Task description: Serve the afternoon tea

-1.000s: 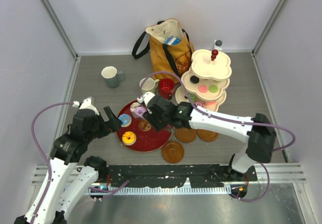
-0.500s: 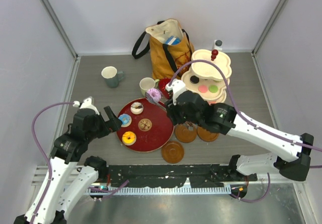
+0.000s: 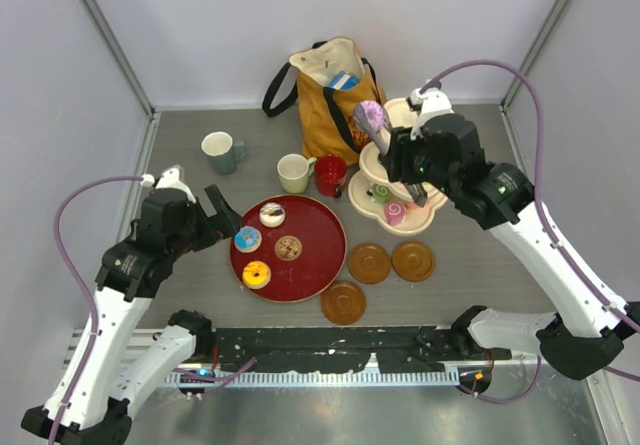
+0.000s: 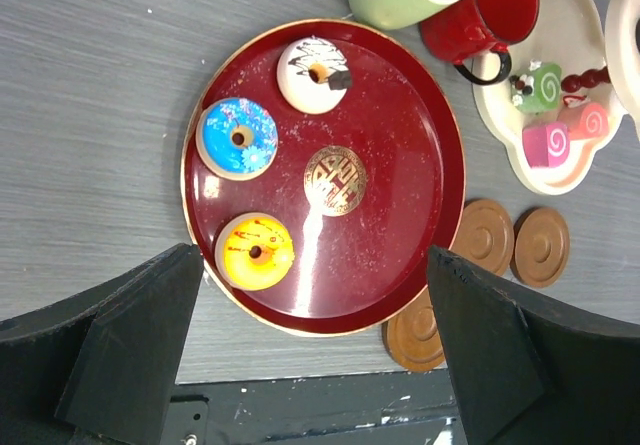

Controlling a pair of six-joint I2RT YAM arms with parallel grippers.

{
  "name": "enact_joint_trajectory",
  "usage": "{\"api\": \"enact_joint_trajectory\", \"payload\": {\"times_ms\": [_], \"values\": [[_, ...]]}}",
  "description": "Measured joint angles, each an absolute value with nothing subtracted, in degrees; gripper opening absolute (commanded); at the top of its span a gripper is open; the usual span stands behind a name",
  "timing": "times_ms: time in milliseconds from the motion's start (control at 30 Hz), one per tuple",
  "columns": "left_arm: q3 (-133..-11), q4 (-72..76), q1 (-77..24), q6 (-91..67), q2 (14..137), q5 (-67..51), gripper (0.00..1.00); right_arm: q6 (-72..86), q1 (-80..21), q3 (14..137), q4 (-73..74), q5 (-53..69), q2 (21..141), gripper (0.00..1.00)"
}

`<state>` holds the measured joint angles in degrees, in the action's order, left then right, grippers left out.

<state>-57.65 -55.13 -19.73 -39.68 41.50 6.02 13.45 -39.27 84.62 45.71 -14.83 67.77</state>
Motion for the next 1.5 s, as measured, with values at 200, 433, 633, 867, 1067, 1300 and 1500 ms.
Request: {"api": "enact_joint_trajectory", "payload": {"times_ms": [200,433,633,867,1067,1300,1500], "values": [[-60.7,-55.0,-19.7,-38.6,44.6,6.7,1.00,13.0,-31.1,89.8,47.0,-12.7,68.8,0.41],[-61.8,-55.0,-19.7,-38.5,47.2,6.9,1.00,13.0,-26.8,90.0,50.0,-11.7,70.3,0.44],[-61.8,-54.9,-19.7,-38.5,47.4,6.9,1.00,13.5,-26.8,86.7,51.2,-11.5,69.7,0.49],[-61.7,-54.9,-19.7,-38.5,47.4,6.9,1.00,14.4,-26.8,85.2,52.4,-13.3,68.4,0.59],[-61.7,-55.0,-19.7,-38.5,47.3,6.9,1.00,14.8,-26.8,84.7,52.8,-14.4,65.9,0.64],[-61.7,-55.0,-19.7,-38.5,46.4,6.9,1.00,14.7,-26.8,84.9,53.3,-14.6,64.6,0.64],[-61.7,-55.6,-19.7,-38.5,45.0,7.2,1.00,13.6,-26.8,86.0,53.8,-14.7,61.6,0.63]]}}
